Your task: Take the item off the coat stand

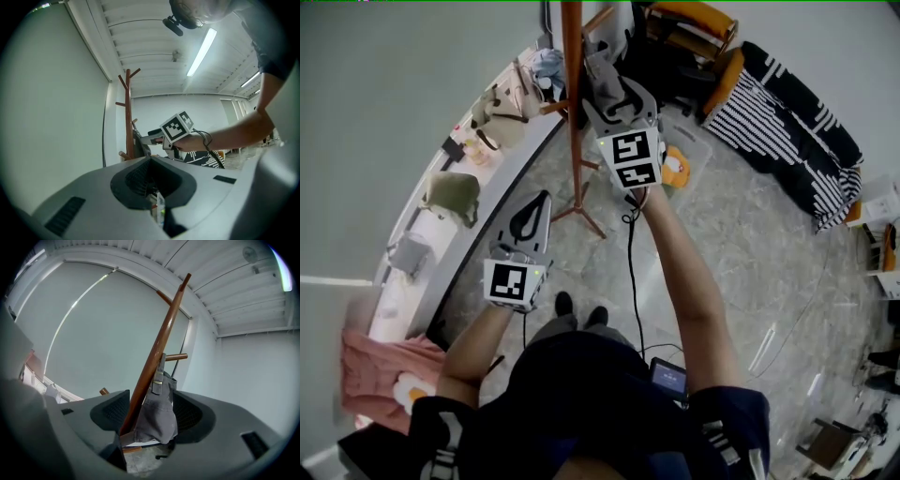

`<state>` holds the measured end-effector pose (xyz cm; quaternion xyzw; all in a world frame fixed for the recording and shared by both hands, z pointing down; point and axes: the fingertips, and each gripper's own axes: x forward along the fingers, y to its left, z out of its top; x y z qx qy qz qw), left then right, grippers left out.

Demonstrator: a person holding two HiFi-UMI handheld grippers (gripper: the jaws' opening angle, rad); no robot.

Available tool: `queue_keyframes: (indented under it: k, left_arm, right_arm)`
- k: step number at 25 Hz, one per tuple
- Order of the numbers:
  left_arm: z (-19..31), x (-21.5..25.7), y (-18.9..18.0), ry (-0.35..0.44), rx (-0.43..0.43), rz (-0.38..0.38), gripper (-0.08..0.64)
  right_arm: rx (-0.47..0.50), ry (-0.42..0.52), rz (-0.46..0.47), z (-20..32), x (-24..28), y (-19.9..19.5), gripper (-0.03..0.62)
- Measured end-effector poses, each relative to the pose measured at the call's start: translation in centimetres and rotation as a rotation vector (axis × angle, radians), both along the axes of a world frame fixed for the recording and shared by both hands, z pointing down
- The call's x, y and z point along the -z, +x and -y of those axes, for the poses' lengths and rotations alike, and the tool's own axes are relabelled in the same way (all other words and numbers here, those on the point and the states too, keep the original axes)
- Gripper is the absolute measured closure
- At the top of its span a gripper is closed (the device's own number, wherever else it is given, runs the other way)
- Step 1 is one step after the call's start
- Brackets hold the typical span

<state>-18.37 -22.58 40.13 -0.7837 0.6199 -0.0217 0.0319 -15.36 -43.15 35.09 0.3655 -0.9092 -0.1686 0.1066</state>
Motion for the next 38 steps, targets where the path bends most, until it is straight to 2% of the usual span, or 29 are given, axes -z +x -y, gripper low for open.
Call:
queue_keyframes:
  k: [8, 14, 21, 27, 28, 38]
  left_arm:
    - [1.1, -0.3, -0.3, -0.012, -0.002, 0.005, 0.537]
    - [0.9, -0.6, -0.7, -0.012, 0.005, 0.005, 0.537]
    - [1.1, -0.7, -0.9, -0.01, 0.016, 0.013, 0.537]
    - [1.1, -0.8, -1.4, -0.011, 0.026, 0.01, 0.537]
    - [1.1, -0.8, -1.5, -0.011, 0.028, 0.01, 0.537]
    - [0.7, -1.3, -1.7, -0.013, 0.037, 0.017, 0.537]
  right_arm:
    - [-0.021, -0.047, -0.03, 3.4, -1.4, -1.1, 0.29]
    - [-0.031, -0.048, -0.075, 4.0, -2.5, -1.7, 0.35]
    - [-0.057, -0.041, -0.083, 5.2, -2.3, -1.6, 0.37]
    - [-0.096, -0.009, -0.071, 5.9, -1.8, -1.6, 0.441]
    - [-0.099, -0.008, -0.067, 5.9, -1.7, -1.6, 0.477]
    - [-0.106, -0.002, -0.072, 6.1, -1.3, -1.3, 0.54]
